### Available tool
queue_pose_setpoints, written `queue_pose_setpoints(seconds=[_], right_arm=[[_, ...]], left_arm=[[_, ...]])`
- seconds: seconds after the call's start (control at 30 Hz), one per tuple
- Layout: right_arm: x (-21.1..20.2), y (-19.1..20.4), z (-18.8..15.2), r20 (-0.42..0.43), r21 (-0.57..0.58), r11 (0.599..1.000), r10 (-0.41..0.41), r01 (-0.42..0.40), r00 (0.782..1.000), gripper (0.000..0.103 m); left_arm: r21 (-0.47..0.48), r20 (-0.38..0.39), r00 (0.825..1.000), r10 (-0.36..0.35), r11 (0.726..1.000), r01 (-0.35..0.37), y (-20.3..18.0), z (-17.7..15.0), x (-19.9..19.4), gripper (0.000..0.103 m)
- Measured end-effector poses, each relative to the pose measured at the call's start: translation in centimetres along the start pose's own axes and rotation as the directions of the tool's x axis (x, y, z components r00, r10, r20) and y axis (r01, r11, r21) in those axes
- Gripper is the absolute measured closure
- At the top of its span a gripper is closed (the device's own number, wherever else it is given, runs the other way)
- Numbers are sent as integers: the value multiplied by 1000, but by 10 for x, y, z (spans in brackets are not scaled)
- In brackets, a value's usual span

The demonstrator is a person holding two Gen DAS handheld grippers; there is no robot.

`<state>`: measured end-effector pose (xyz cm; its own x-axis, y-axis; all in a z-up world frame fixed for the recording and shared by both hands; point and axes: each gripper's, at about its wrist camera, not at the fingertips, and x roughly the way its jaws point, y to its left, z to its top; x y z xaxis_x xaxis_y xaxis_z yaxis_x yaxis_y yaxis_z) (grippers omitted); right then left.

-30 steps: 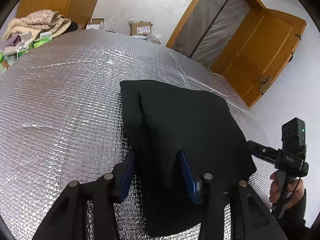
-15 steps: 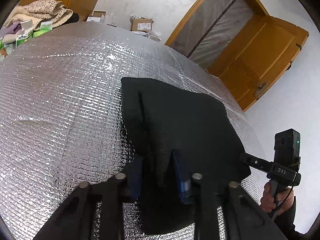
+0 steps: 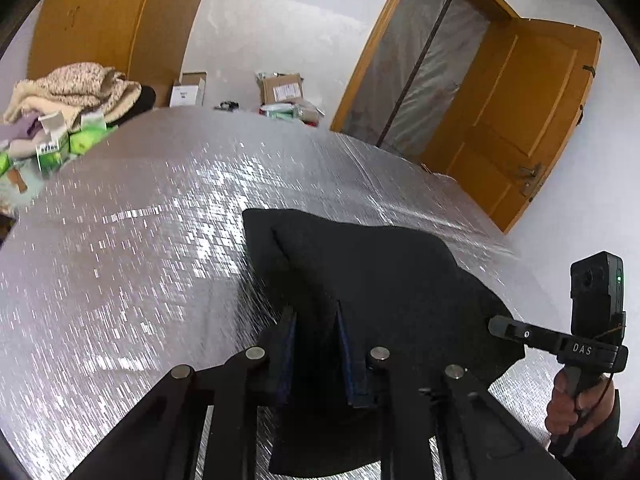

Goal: Fold clothes

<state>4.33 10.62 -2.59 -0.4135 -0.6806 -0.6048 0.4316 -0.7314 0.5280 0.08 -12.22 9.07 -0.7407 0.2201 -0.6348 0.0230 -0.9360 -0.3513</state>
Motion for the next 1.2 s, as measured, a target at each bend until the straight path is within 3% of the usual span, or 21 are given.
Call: queue_pose_setpoints(seconds=[0.33, 0.6, 0.73, 0.83, 0.97, 1.03, 1.13, 1.2], right_arm=[[52, 12, 39, 10, 26, 1000, -8, 8, 1000, 86], [96, 14, 76, -10, 17, 1000, -21, 21, 1000, 85], [109, 8, 81, -27, 31, 999, -18, 19, 999, 77], [117, 4, 84, -38, 39, 999, -19, 20, 999, 66], [103, 10, 83, -9, 7, 998, -58, 58, 998, 66], [100, 16, 80, 4, -19, 997, -73, 74, 997, 66], [95, 25, 75, 25, -57, 994, -97, 98, 995, 76], [92, 30, 72, 39, -82, 990, -111, 114, 993, 84]], left_arm=[[25, 36, 998, 57, 998, -57, 25, 57, 25, 84], [-39, -3, 997, 71, 997, -71, 67, 84, 56, 84], [-116, -44, 998, 44, 992, -49, 96, 81, 70, 79], [-184, -25, 1000, 12, 983, -16, 111, 71, 61, 78], [-219, 41, 996, 74, 974, -63, 113, 61, 33, 81], [-215, 70, 995, 67, 975, -50, 105, 57, 23, 81], [-127, 71, 996, 57, 991, -47, 85, 56, 25, 81], [-98, 26, 997, 68, 993, -65, 81, 53, 42, 81]])
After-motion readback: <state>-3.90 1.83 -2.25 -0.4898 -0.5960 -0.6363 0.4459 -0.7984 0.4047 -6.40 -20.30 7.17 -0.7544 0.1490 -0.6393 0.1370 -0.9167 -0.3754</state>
